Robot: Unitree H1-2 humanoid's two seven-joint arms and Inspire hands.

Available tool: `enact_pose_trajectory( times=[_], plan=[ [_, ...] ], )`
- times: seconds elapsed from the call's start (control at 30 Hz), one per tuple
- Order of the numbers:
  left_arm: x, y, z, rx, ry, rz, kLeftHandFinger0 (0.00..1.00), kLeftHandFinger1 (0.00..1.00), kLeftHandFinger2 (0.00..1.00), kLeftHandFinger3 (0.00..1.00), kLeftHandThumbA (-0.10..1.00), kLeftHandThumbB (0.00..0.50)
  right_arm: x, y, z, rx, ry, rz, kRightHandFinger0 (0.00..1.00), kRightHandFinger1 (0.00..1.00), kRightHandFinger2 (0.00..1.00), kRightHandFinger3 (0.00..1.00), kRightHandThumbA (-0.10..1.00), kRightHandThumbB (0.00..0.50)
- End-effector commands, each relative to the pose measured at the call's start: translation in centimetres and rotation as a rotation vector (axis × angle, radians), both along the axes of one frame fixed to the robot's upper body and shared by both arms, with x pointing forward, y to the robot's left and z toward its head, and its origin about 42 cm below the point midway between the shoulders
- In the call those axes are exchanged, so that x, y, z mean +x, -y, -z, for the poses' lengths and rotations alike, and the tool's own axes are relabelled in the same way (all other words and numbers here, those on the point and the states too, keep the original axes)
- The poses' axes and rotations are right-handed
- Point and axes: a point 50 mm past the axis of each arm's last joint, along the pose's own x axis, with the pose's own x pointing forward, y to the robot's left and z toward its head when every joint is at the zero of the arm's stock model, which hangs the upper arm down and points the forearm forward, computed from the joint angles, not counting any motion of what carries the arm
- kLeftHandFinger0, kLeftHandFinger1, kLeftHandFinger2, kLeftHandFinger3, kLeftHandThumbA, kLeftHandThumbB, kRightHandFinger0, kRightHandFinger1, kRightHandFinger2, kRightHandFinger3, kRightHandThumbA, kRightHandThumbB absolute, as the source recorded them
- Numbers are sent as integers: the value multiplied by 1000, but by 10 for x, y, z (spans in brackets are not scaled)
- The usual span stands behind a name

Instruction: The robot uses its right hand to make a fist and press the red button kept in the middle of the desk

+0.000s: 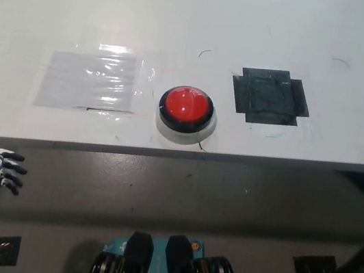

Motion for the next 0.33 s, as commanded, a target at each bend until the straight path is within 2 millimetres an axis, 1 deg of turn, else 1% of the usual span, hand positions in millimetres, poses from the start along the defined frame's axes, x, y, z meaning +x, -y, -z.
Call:
enact_pose_trajectory(
  times=[0.0,0.03,0.07,0.1,0.13,0.17,0.2,0.23,0.27,0.3],
  plan=[
    [5,-6,-14,37,69,7,314,345,437,558,685,104,7,5,-24,-54,31,26,148,331,482,424,511,109],
    [4,-6,-14,35,64,6,329,358,452,569,684,100,7,5,-24,-73,19,30,130,309,419,404,545,98],
    [4,-6,-14,23,65,4,362,380,474,581,666,88,6,6,-24,-75,14,11,198,395,512,499,567,85],
    [4,-6,-13,22,65,3,365,381,476,582,663,88,6,6,-24,-75,13,9,176,342,432,468,569,84],
    [3,-5,-14,15,59,4,386,397,491,602,660,97,4,6,-23,-79,-1,-26,272,510,615,653,574,69],
    [3,-6,-13,17,61,5,397,400,493,607,661,96,4,7,-23,-80,-8,-37,313,571,668,724,578,75],
    [3,-6,-13,24,63,7,386,390,485,605,666,90,4,8,-22,-84,-14,-57,344,613,699,794,574,73],
    [3,-6,-14,35,52,3,403,408,513,635,691,110,4,8,-23,-89,-18,-60,350,615,713,820,575,100],
    [3,-6,-14,39,48,1,404,410,515,638,695,111,4,8,-23,-91,-21,-62,349,614,714,822,576,102],
    [4,-6,-13,28,59,4,362,378,473,607,681,110,4,8,-23,-92,-25,-63,369,622,717,831,572,101]
  ],
)
